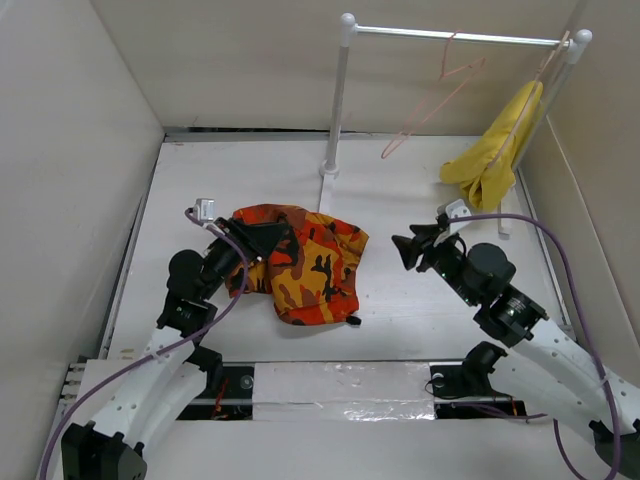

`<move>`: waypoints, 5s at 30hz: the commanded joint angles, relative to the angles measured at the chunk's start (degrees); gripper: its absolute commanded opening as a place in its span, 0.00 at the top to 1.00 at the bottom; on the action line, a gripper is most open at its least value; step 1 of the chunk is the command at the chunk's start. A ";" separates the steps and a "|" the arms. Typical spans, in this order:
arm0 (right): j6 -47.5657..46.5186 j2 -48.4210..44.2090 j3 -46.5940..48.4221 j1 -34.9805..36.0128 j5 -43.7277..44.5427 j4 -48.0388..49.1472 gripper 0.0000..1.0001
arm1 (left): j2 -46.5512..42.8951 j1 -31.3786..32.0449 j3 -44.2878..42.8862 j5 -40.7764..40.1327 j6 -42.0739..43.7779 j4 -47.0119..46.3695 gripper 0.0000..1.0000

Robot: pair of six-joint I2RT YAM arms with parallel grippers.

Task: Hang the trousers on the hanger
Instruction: Flatten out the trousers at the center of the board.

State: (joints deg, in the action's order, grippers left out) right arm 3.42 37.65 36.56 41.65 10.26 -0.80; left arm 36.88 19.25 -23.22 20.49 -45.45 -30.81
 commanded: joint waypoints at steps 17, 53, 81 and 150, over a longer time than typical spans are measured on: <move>2.03 7.33 0.45 1.33 -3.23 0.09 1.00 | -9.99 -0.26 -2.79 -14.15 4.41 16.03 1.00; 5.81 64.75 10.38 -9.39 -17.38 37.80 0.12 | -7.45 -0.26 12.32 -38.33 -10.62 38.37 0.18; 3.08 -10.91 10.64 -6.49 12.23 -15.09 1.00 | -6.92 -0.26 -12.52 -36.02 0.51 20.73 1.00; 7.30 3.75 1.32 -27.32 3.71 -1.83 1.00 | 6.63 3.69 -22.02 -51.69 1.59 38.44 1.00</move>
State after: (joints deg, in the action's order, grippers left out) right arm 10.17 42.72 34.11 14.63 13.63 -6.00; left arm 46.96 23.14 -38.61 -27.92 -47.81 2.74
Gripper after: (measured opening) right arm 0.033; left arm 0.025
